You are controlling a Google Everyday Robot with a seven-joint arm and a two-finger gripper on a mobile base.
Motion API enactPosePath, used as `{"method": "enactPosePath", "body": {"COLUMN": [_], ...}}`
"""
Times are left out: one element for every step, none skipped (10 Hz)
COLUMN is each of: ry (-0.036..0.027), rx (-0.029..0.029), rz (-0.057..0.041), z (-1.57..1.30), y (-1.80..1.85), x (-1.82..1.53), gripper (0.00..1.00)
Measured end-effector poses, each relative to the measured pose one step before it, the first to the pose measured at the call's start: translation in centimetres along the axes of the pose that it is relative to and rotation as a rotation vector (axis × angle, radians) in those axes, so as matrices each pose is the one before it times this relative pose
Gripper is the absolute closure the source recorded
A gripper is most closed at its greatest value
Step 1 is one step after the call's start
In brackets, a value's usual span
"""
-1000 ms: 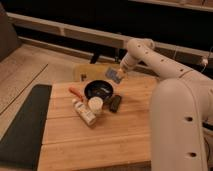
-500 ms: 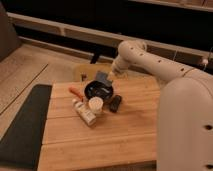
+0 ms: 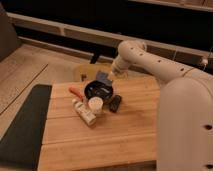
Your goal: Place the white sponge in the ceramic cup
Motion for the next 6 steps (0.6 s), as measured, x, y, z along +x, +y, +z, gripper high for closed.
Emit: {"method": "enactPosePath", "body": {"ry": [-0.01661, -0.01526, -0.00566, -0.01917, -0.01675, -0.02087], "rx": [-0.0137, -0.01357, -0.01148, -0.02758, -0.02643, -0.02967], "rz": [-0.03796, -0.02431, -0.00323, 0.00544, 0.00833, 0.01023], "z": [0.379, 0.311, 0.182, 0.387, 0.433, 0.364], "y": [1.015, 0.878, 0.516, 1.034, 0.901, 1.032], "x": [-1.531, -0.942, 0.027, -0.011, -0.052, 0.271], "gripper": [0.98, 0.98, 0.98, 0.98, 0.98, 0.98]}}
